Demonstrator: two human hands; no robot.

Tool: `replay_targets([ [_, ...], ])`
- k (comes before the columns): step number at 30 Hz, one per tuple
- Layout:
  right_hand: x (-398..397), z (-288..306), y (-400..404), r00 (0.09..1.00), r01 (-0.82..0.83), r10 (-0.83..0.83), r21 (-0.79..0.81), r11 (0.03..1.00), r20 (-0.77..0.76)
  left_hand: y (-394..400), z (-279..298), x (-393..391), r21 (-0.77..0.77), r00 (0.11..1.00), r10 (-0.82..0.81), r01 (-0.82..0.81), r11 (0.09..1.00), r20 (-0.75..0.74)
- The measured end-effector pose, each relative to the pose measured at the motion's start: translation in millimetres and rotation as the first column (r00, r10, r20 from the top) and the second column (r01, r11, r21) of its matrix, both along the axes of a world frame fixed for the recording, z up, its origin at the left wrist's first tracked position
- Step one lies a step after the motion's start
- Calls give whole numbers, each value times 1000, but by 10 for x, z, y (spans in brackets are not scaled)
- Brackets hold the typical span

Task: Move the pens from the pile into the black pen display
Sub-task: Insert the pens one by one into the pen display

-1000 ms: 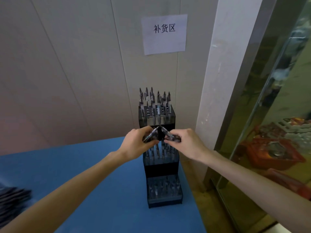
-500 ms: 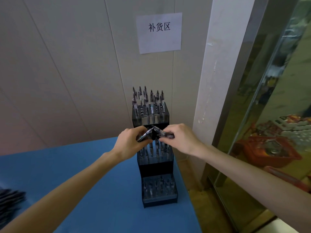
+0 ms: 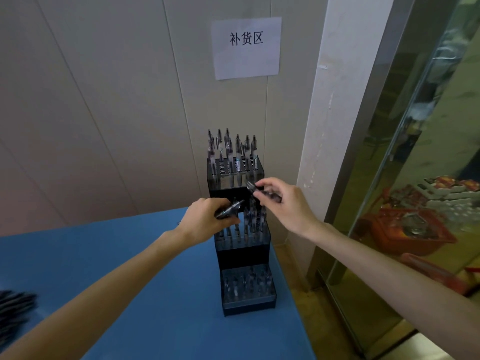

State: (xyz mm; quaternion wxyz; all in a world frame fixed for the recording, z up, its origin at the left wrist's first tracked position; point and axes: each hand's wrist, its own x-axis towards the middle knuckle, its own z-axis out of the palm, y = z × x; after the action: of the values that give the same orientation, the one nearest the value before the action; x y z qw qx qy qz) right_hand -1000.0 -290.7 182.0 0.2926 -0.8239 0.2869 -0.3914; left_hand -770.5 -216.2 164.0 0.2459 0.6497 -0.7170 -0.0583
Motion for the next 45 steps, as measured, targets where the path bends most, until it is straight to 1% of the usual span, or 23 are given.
replay_targets([
  [3, -17, 60, 7, 997, 7, -22, 191, 981, 78, 70, 44, 13, -101, 997, -27, 20, 995, -67],
  [6, -11, 100, -4, 982, -20, -39, 309, 951, 183, 122, 157, 54, -192, 974, 4, -48, 980, -226],
  [8, 29, 163, 9, 973, -39, -42, 340, 940, 228, 134, 230, 80, -199, 932, 27, -106, 974, -361],
  [9, 52, 197, 11, 967, -46, -47, 353, 934, 252, 135, 270, 93, -194, 914, 46, -134, 972, -402],
  [11, 104, 273, 28, 954, -70, -44, 363, 929, 297, 119, 316, 154, -164, 887, 82, -173, 971, -454],
  [14, 168, 370, 47, 922, -105, -31, 325, 940, 387, 79, 309, 260, -113, 831, 121, -216, 970, -544],
  [17, 249, 423, 39, 899, -94, -48, 300, 949, 436, 68, 268, 327, -115, 778, 165, -291, 950, -606],
  [20, 326, 380, 8, 922, -33, -69, 254, 967, 381, 58, 238, 370, -130, 759, 184, -333, 934, -624],
  [23, 368, 246, -37, 959, -20, -39, 203, 979, 280, 39, 220, 389, -122, 768, 212, -352, 928, -605],
  [25, 361, 154, -65, 989, 1, -25, 161, 987, 149, 31, 195, 397, -115, 783, 222, -349, 930, -581],
  [27, 347, 70, -84, 999, 39, -40, 81, 996, 9, 22, 169, 410, -95, 791, 219, -329, 940, -572],
  [29, 343, 23, -83, 996, 59, -56, 38, 998, -72, 21, 143, 398, -68, 801, 203, -290, 955, -564],
  [32, 347, 37, -106, 990, 76, -73, 20, 997, -122, 24, 103, 326, -54, 799, 188, -265, 963, -572],
  [36, 335, 122, -158, 972, 67, -77, -51, 996, -220, 25, 113, 224, -25, 734, 173, -251, 968, -657],
  [38, 320, 144, -175, 971, 44, -49, -27, 999, -232, 15, 125, 200, -28, 706, 169, -258, 966, -688],
  [40, 301, 141, -198, 971, 50, -53, -16, 999, -232, 9, 132, 181, -39, 685, 166, -273, 961, -710],
  [43, 285, 129, -207, 975, 58, -60, -17, 998, -216, 0, 136, 155, -51, 629, 151, -291, 955, -762],
  [45, 287, 101, -192, 972, 38, -40, -14, 999, -230, 3, 130, 156, -80, 633, 104, -256, 963, -767],
])
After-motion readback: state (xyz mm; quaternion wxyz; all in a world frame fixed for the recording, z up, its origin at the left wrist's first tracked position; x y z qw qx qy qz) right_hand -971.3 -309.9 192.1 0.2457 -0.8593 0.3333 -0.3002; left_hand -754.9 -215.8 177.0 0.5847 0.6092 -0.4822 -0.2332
